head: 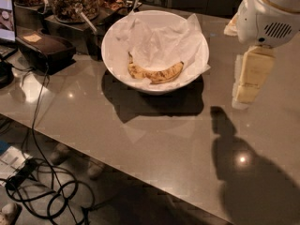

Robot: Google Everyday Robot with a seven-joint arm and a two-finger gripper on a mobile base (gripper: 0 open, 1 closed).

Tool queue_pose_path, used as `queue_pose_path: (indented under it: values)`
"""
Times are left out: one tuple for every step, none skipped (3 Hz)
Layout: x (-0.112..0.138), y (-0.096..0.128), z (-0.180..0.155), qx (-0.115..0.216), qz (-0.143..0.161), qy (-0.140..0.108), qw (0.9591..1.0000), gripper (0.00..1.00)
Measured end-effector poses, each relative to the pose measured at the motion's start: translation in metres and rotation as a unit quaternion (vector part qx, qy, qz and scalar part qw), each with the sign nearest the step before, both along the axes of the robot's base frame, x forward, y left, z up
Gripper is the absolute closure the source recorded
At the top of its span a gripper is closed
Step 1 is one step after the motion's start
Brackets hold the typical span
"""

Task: Pick banana from white bowl

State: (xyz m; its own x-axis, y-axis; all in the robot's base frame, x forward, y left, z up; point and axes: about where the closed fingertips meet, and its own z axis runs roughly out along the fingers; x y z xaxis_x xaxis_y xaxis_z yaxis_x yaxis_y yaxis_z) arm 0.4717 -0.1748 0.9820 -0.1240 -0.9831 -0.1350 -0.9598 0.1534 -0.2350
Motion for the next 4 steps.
queue_pose_path:
  values:
    - [0.011, 0.007, 0.001, 0.013, -0.015, 0.000, 0.9998, 0.00]
    - [0.043, 0.030, 0.005, 0.016, -0.010, 0.004, 0.9998, 0.00]
    - [0.084, 0.071, 0.006, 0.013, 0.027, 0.008, 0.9995, 0.00]
    - [0.093, 0.083, 0.012, 0.024, 0.033, -0.010, 0.9991, 0.00]
